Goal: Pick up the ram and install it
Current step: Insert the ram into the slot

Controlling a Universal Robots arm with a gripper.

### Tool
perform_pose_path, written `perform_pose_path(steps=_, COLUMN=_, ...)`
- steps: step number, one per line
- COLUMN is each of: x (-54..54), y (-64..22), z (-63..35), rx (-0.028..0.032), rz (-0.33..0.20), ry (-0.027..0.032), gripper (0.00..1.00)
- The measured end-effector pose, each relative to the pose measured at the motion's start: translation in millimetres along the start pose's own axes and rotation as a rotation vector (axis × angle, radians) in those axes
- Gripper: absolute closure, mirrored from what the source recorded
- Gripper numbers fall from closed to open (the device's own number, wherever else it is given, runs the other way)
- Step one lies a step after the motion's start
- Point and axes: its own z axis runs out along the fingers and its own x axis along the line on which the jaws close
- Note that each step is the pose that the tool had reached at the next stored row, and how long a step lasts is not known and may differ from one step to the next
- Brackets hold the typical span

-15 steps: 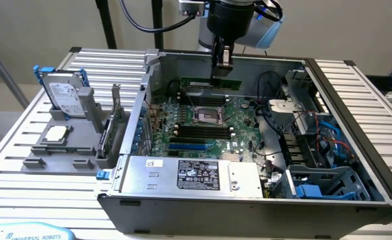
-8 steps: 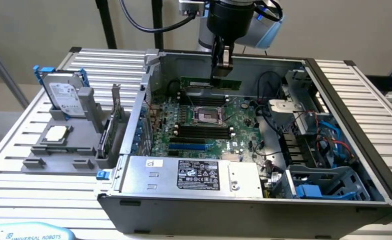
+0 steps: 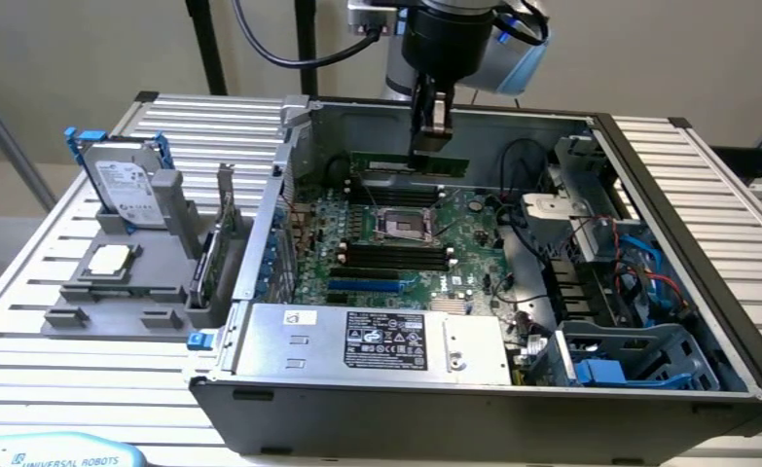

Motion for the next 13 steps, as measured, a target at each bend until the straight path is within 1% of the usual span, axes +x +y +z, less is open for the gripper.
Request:
perform_pose_path(steps=5, x=4.1, y=-0.5, z=8.9, rx=0.0, rz=0.0, ry=0.0004, gripper=0.87)
perform_pose_path(steps=13, x=18.0, y=-1.3, z=22.7, rx=-0.0002, rz=-0.003, ry=0.0007, gripper=0.87)
